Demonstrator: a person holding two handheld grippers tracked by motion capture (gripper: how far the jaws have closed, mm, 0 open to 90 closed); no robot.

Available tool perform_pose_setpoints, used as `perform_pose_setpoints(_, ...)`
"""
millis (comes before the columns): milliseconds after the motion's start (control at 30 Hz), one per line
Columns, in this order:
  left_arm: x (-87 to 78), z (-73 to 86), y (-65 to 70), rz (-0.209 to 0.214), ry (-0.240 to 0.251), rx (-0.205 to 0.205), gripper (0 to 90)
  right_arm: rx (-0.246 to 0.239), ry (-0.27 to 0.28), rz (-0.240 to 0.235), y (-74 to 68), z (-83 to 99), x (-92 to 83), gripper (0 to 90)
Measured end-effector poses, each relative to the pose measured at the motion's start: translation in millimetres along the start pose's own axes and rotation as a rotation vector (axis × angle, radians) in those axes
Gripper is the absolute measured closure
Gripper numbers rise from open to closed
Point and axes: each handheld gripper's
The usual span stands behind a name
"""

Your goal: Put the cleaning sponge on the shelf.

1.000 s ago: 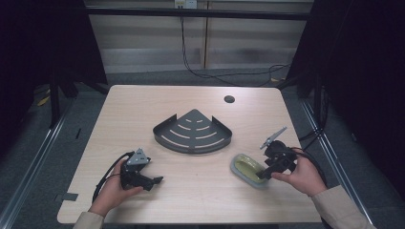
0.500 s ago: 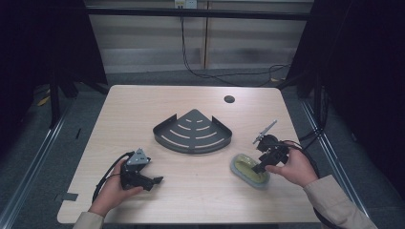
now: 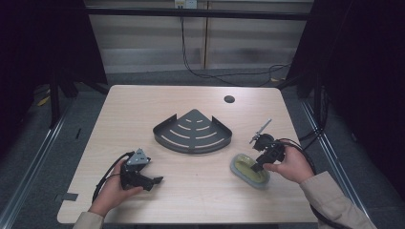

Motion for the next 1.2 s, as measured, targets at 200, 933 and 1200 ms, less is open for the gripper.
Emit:
perform_pose_setpoints(200,-0.8,-0.2,-0.4,0.000,-0.012,0.006,9.7,-0.019,-0.017,-0.002,-2.9,-4.3,0.8,62.3)
perform_pose_setpoints(933,-0.8,-0.2,-0.4,0.000,-0.012,0.007,9.7,-0.075,-0.036,0.026,-1.8,-14.2,-8.9,70.6)
perform_pose_setpoints(1200,-0.7,-0.2,-0.3,-0.001,-0.011,0.007,9.7,-0.055,-0.019,0.030,3.8,-18.9,-19.0,70.8)
Point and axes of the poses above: each handheld gripper's, and its own axes: x roughly forward along the jaws, z roughly out of its underside, y roughly to its right, and after that the axes turned 15 degrees about z, right-handed
